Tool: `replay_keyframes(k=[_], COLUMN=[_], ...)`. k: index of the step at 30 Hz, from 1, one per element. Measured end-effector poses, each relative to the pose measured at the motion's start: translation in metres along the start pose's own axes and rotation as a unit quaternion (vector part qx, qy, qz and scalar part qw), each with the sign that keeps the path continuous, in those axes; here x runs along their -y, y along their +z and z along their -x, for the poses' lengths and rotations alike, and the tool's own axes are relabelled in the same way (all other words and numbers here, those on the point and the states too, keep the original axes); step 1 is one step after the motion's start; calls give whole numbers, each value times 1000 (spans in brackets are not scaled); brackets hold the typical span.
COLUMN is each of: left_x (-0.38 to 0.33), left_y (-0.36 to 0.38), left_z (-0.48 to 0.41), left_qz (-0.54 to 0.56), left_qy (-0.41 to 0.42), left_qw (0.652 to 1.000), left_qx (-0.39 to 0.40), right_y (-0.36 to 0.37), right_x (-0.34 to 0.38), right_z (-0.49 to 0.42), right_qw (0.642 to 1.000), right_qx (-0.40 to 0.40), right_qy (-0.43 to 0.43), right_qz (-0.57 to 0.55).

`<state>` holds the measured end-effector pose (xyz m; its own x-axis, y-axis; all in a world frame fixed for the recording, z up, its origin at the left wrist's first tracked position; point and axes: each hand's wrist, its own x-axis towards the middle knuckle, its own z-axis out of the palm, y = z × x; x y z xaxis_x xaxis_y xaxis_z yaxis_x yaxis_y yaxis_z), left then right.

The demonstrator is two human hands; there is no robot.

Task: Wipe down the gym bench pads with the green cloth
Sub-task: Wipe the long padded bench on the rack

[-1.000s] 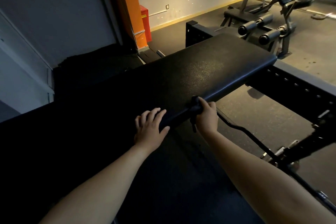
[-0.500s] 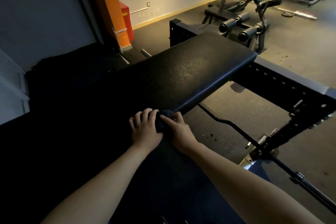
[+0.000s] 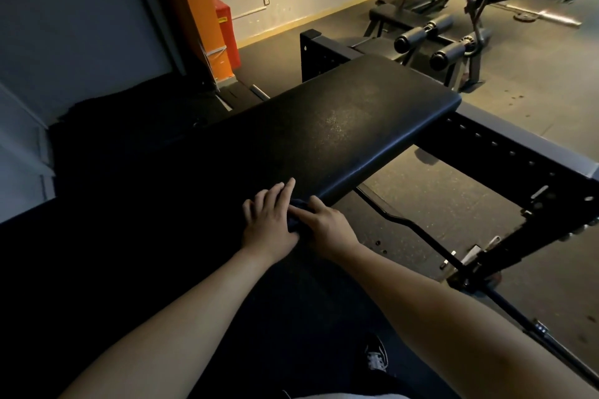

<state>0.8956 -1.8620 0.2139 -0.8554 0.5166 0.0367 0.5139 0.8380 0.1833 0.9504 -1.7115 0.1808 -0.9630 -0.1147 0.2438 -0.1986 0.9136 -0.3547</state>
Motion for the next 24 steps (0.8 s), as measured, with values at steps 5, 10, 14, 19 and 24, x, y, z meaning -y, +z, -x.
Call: replay_keyframes(k=[5, 10, 14, 19, 24], left_x=[-36, -59, -92, -92, -101], left_y=[13, 26, 33, 40, 41], left_z=[-25, -50, -67, -67, -72], left_qz=[17, -3, -14, -24, -31], left_qy=[-30, -54, -74, -95, -127], left_qw=[999, 997, 996, 993, 988], left_qx=[-28, -55, -54, -73, -82], right_y=[-16, -25, -50, -82, -88], right_x=[-50, -96, -145, -213, -245], right_z=[-6, -9, -5, -12, -22], right_qw=[999, 998, 999, 991, 964], right_qx=[17, -3, -24, -73, -83], right_qy=[-40, -62, -22, 112, 233], right_qz=[7, 12, -1, -22, -103])
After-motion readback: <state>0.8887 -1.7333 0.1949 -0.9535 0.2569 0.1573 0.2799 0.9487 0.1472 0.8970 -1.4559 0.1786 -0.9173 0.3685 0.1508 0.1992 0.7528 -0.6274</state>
